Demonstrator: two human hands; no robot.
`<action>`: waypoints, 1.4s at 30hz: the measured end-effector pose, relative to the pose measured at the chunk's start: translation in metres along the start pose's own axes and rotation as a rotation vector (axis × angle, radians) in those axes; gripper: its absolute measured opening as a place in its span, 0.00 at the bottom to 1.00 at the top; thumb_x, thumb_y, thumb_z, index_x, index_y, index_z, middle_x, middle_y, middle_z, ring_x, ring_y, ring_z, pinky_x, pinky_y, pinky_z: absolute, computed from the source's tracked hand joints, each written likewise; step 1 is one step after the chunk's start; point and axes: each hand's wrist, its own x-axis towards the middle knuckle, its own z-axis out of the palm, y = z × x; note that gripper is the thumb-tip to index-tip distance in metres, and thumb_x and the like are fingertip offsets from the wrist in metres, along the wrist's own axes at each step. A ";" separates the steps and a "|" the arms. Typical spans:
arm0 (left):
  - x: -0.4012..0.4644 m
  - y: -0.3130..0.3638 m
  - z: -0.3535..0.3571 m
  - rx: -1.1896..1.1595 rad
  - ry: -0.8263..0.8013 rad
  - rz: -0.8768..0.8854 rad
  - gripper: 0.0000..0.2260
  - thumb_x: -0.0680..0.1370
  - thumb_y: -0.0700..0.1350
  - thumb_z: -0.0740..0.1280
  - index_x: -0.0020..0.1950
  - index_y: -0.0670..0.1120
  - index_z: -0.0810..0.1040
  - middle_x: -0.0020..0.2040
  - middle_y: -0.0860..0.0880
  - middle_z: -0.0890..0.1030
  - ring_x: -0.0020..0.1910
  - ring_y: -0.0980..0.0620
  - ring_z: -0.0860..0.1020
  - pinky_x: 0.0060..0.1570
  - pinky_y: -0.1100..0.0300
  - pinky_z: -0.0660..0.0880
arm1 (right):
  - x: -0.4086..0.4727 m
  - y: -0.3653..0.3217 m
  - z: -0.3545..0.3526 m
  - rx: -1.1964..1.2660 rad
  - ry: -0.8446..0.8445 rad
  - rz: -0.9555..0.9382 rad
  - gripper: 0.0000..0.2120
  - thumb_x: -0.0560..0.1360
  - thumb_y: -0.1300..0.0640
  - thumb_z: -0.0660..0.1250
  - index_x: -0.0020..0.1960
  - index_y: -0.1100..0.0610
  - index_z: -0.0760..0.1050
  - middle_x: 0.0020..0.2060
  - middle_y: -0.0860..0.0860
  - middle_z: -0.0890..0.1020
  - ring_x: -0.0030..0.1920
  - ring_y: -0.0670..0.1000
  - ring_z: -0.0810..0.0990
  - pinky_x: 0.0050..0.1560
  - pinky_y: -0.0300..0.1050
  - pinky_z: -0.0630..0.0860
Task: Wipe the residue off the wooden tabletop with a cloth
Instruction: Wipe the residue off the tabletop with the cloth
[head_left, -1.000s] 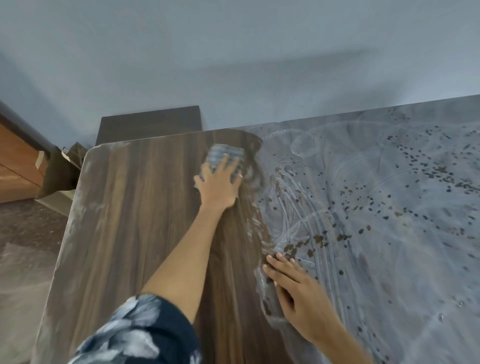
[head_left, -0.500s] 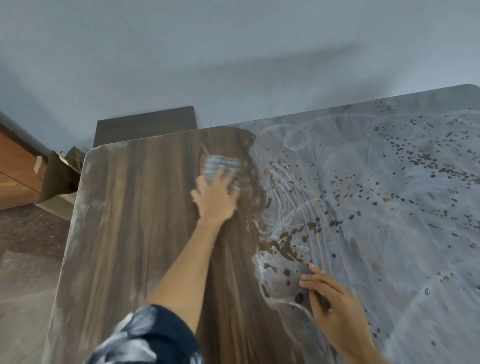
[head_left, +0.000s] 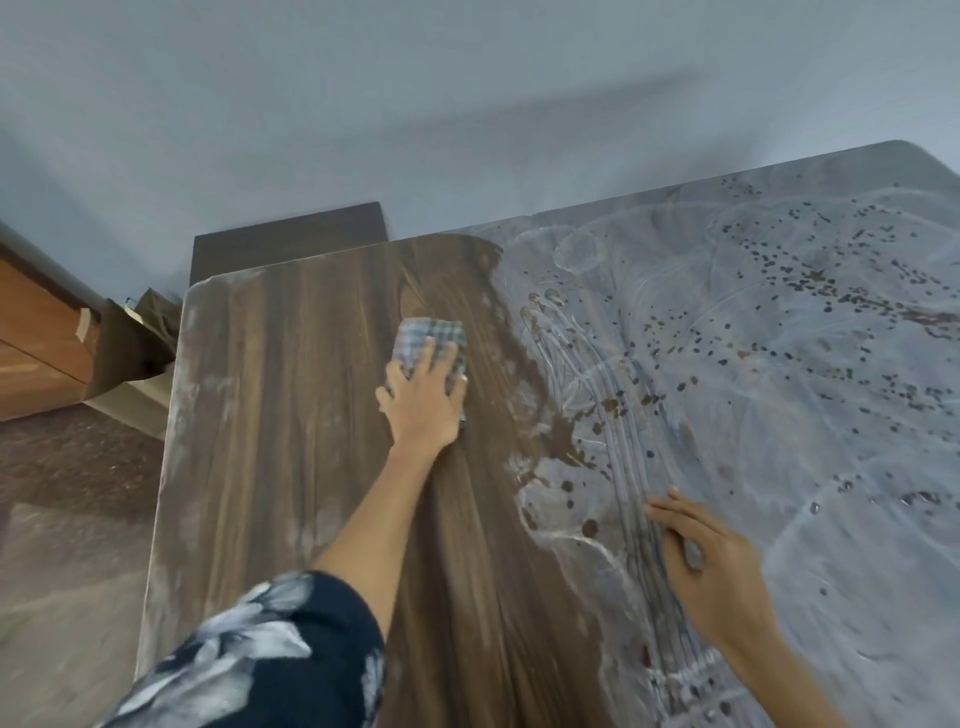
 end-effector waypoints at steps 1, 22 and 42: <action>-0.016 0.009 0.006 0.001 -0.009 0.068 0.21 0.80 0.57 0.51 0.73 0.61 0.56 0.76 0.58 0.53 0.70 0.42 0.53 0.67 0.39 0.56 | -0.001 -0.003 0.003 0.002 -0.003 -0.012 0.15 0.65 0.73 0.72 0.48 0.60 0.83 0.48 0.52 0.84 0.57 0.50 0.77 0.55 0.42 0.74; -0.113 0.067 0.031 0.029 -0.165 0.344 0.20 0.81 0.56 0.49 0.74 0.63 0.52 0.76 0.62 0.47 0.72 0.45 0.51 0.67 0.46 0.56 | 0.024 0.008 0.038 -0.205 -0.281 -0.236 0.25 0.82 0.48 0.41 0.73 0.54 0.62 0.74 0.52 0.59 0.74 0.52 0.57 0.72 0.48 0.52; -0.205 0.003 0.042 0.175 -0.118 0.599 0.19 0.81 0.58 0.46 0.73 0.62 0.57 0.72 0.60 0.63 0.58 0.52 0.68 0.52 0.59 0.68 | 0.025 0.007 0.037 -0.104 -0.254 -0.195 0.27 0.73 0.61 0.50 0.71 0.62 0.64 0.70 0.54 0.68 0.71 0.51 0.65 0.70 0.45 0.55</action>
